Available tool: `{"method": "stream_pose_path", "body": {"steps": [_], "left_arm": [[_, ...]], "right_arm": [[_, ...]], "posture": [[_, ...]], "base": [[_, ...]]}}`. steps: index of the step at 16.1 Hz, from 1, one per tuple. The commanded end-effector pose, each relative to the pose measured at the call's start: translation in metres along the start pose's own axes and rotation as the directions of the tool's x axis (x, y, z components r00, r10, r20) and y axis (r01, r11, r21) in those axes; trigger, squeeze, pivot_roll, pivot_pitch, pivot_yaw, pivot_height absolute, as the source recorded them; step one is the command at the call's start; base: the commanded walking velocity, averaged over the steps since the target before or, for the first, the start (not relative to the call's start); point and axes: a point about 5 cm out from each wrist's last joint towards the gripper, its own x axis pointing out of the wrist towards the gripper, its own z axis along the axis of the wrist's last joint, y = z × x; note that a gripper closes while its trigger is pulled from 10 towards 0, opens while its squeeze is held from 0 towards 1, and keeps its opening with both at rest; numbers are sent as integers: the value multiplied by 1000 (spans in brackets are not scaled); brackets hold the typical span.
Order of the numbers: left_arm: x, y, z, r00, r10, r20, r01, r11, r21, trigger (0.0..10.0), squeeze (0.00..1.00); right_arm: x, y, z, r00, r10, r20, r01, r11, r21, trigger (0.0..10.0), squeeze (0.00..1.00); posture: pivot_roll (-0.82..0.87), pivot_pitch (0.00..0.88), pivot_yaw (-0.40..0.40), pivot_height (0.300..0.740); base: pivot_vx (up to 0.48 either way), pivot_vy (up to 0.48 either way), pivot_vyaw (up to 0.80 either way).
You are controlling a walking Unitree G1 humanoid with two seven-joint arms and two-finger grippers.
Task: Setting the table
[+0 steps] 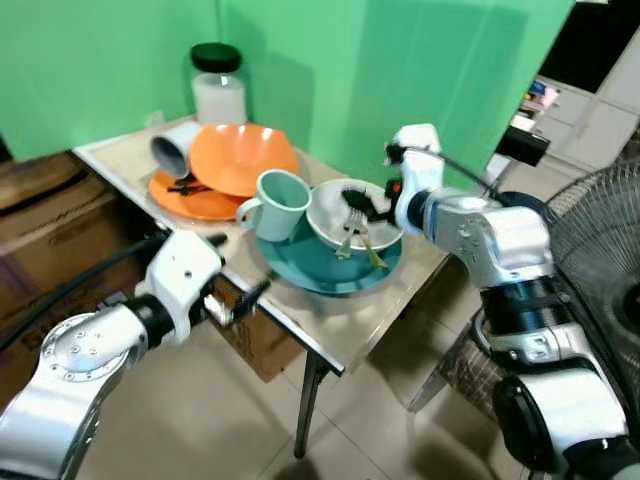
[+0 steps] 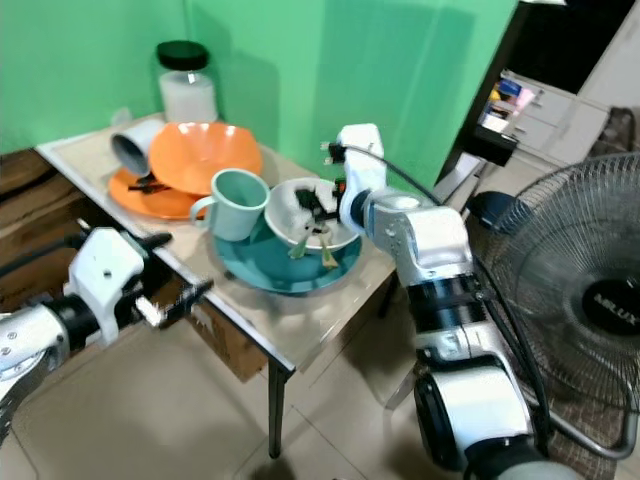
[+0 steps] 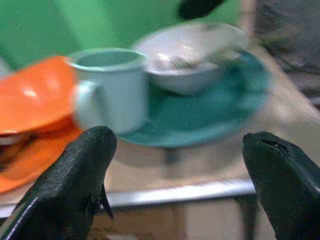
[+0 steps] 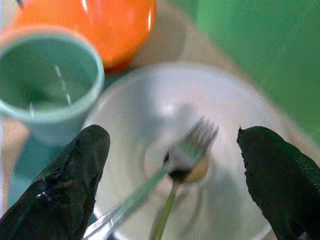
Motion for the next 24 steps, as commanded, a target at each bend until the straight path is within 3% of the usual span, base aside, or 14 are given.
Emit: {"method": "stream_pose_path", "body": {"steps": [1,3,4,5,8,10,11,12,14,18,23,24], "left_arm": [[2,-10,0,995,-101,3,101,995,2,10000,0],[7,-14,-3,989,-146,7,146,989,5,10000,0],[10,-17,-3,986,-168,14,168,986,7,10000,0],[12,-18,-2,984,-175,21,175,985,4,10000,0],[17,-19,0,982,-183,41,183,983,5,10000,0],[19,-19,0,981,-186,52,186,983,12,10000,0],[20,-19,1,981,-187,54,187,982,14,10000,0],[21,-19,1,981,-187,56,186,982,15,10000,0],[21,-19,2,981,-187,57,186,982,19,10000,0],[21,-19,1,980,-190,59,189,982,22,10000,0],[21,-18,2,981,-186,62,185,983,22,10000,0],[22,-18,2,981,-182,64,181,983,21,10000,0]], "right_arm": [[0,-6,3,999,-13,-46,13,1000,-6,10000,1000],[5,-7,2,990,-3,-142,-3,999,-43,10000,1000],[6,-9,2,985,-23,-173,11,997,-70,10000,749],[7,-10,2,982,-29,-187,15,997,-74,10000,0],[10,-13,1,970,-32,-240,8,995,-100,10000,0],[15,-13,1,965,-37,-260,7,993,-118,5294,0],[16,-14,0,964,-47,-264,13,991,-129,3804,0],[18,-14,0,962,-53,-268,15,990,-142,3255,0],[19,-14,0,961,-57,-272,13,987,-161,3137,0],[22,-10,2,956,-42,-291,-17,981,-196,3490,0],[23,-7,6,952,-6,-307,-56,980,-193,4745,0],[22,-6,8,952,5,-306,-62,982,-177,10000,0]], "posture": [[156,0,-107,740],[142,0,-109,740],[132,0,-112,740],[128,0,-114,740],[114,0,-122,740],[109,0,-123,740],[111,0,-124,740],[112,0,-125,740],[112,0,-124,740],[109,0,-124,740],[106,0,-129,740],[104,0,-131,740]], "base": [[0,0,0],[0,0,0],[0,0,0],[0,0,0],[0,0,0],[0,0,0],[0,0,0],[0,0,0],[0,0,0],[0,0,0],[0,0,0],[0,0,0]]}}
